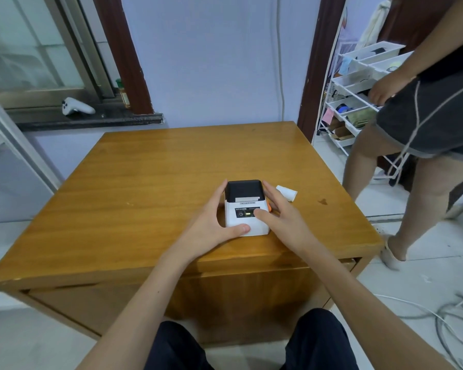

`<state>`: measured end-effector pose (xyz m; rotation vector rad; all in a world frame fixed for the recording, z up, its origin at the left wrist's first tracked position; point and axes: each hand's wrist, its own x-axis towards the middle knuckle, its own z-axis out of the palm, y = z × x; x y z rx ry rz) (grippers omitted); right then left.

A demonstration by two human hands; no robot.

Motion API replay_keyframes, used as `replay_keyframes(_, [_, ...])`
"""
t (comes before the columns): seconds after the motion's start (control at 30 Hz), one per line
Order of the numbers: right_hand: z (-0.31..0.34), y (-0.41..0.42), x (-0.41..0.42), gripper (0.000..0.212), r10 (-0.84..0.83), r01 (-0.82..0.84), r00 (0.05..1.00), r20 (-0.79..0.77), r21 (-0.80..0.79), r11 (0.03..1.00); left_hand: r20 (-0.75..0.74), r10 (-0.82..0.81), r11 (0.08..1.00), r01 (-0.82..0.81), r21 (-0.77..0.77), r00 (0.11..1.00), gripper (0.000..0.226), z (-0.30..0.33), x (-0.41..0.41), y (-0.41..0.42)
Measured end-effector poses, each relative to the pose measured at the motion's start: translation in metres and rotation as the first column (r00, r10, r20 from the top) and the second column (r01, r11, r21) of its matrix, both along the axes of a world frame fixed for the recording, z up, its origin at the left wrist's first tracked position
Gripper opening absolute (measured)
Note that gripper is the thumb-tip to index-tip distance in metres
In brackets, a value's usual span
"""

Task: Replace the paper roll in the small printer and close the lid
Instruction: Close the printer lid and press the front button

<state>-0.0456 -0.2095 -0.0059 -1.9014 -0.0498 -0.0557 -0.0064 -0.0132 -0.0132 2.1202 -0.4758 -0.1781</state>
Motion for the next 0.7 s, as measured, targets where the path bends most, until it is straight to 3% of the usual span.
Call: replay_keyframes(0.7, [-0.0011, -0.0026, -0.0003, 0.070, -0.023, 0.024, 1.000, -0.010, 0.132, 0.991, 0.017, 0.020, 1.000, -0.020, 0.016, 1.000, 0.109, 0.0016, -0.0020, -0.0011])
